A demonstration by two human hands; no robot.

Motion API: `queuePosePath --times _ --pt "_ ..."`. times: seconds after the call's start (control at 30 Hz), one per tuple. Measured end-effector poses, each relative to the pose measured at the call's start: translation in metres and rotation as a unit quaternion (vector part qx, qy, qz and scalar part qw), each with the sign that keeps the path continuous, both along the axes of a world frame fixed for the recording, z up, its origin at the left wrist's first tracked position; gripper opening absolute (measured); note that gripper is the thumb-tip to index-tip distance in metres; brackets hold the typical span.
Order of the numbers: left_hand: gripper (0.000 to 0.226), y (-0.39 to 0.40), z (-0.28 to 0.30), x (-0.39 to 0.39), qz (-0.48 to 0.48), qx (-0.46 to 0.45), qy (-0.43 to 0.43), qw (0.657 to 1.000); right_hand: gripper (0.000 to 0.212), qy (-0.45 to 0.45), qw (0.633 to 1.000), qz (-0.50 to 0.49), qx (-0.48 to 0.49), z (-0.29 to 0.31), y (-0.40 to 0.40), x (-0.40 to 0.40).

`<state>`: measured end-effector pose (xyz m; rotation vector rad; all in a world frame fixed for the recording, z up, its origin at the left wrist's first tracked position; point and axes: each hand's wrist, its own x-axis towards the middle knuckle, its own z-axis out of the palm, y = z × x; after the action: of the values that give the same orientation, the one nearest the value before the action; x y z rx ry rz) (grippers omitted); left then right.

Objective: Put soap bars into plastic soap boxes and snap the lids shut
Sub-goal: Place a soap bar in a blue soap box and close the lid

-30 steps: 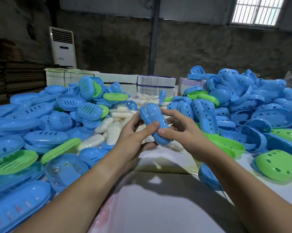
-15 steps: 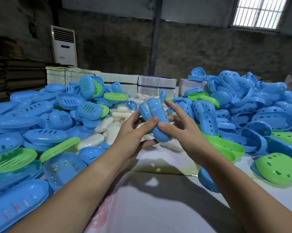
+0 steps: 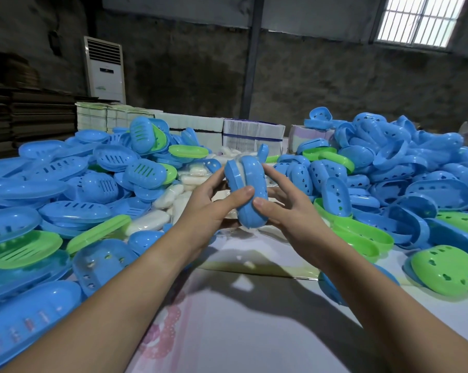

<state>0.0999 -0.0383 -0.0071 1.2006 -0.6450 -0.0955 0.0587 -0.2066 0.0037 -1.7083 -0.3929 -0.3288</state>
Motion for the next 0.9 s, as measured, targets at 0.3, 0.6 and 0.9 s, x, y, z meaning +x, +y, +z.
queuePosePath --times 0.3,0.6,0.9 --pt "0.039 -0.0042 -0.0004 -0.0034 -0.001 -0.003 0.001 1.0 0.056 -0.008 1.0 0.001 -0.027 -0.0003 -0.0054 0.0005" --pt "0.045 -0.0095 -0.0043 -0.0017 -0.021 -0.046 0.063 0.997 0.054 0.005 0.999 -0.022 -0.023 0.0023 -0.0029 -0.0011" --pt "0.047 -0.0074 -0.0031 -0.0021 -0.025 -0.018 0.043 0.999 0.05 0.0 0.999 -0.028 -0.027 0.0067 -0.0044 -0.0037"
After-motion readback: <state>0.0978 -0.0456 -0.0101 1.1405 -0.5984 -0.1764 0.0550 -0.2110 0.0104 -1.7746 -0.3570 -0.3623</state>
